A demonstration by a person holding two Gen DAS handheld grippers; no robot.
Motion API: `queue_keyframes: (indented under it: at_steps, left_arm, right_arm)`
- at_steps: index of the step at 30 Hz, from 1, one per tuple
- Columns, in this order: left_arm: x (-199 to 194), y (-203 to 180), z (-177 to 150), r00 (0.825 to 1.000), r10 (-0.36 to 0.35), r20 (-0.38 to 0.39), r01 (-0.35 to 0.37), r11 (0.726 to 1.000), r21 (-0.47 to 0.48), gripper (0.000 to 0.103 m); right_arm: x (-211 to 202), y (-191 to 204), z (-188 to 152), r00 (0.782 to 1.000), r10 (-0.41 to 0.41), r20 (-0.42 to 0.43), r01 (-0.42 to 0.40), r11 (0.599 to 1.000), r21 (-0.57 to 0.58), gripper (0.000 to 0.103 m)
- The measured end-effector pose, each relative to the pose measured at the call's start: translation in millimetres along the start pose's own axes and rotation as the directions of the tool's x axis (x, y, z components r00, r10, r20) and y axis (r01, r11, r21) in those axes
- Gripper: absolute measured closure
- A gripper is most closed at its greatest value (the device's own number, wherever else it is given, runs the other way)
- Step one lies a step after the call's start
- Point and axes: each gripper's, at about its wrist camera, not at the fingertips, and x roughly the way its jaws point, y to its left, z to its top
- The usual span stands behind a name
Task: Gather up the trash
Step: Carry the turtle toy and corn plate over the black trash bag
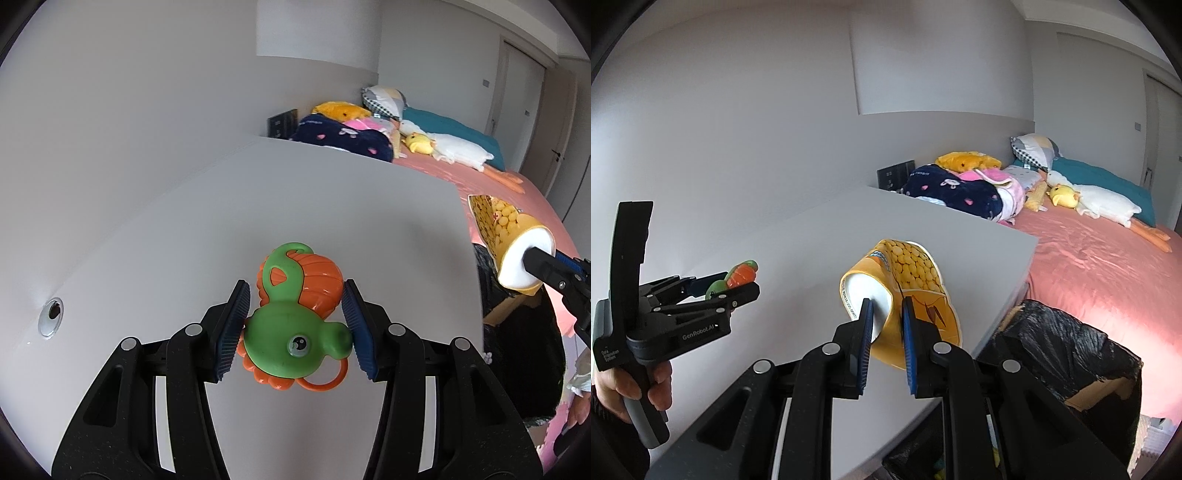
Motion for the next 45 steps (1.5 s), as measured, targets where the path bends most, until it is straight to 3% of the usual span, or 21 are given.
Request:
queue_keyframes:
  at_steps: [12, 45]
  left_arm:
    - [-1, -52, -4, 0.999, -0.052, -0.009, 0.053, 0.998, 0.043, 0.052]
    - [8, -158, 5, 0.987, -0.158, -0.041, 0.163, 0.972, 0.169, 0.052]
  right_arm:
    - [-35, -36, -9, 0.998, -0.041, 0.040, 0.039, 0.998, 0.047, 0.086]
    - [-70, -117, -29, 0.988, -0.144, 0.051, 0.134, 0.978, 0.162, 0.086]
